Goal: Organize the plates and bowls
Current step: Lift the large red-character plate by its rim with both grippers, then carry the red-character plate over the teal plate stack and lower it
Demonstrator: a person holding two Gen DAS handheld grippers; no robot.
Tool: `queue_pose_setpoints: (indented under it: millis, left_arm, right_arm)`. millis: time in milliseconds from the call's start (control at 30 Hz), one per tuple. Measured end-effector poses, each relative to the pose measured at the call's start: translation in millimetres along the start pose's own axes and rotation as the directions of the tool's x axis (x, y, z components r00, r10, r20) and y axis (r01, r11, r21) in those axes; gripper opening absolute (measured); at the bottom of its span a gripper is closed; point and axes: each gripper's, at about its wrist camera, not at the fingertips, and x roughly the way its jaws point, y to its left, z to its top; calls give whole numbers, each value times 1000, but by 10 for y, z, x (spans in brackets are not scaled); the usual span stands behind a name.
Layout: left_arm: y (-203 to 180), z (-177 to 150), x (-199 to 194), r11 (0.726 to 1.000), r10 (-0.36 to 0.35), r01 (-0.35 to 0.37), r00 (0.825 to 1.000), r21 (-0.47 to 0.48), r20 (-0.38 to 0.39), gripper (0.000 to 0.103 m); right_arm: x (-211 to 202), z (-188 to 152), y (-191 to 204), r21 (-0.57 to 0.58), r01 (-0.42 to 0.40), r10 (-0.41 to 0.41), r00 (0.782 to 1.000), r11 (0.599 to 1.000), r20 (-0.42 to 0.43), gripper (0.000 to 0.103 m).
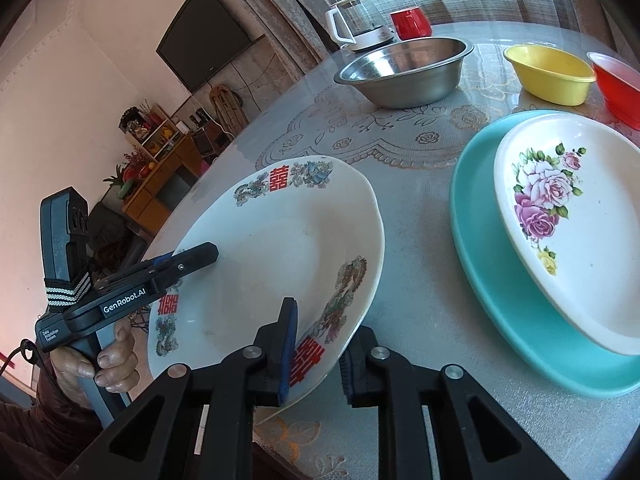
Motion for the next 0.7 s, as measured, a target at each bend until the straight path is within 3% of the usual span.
queue_pose_setpoints:
  millis: [700]
  left_arm:
    - [-168, 46, -47, 998, -51, 49, 998, 45, 39, 34]
  right_arm:
    - [-227, -11, -44, -17, 37, -36, 998, 999, 53, 19]
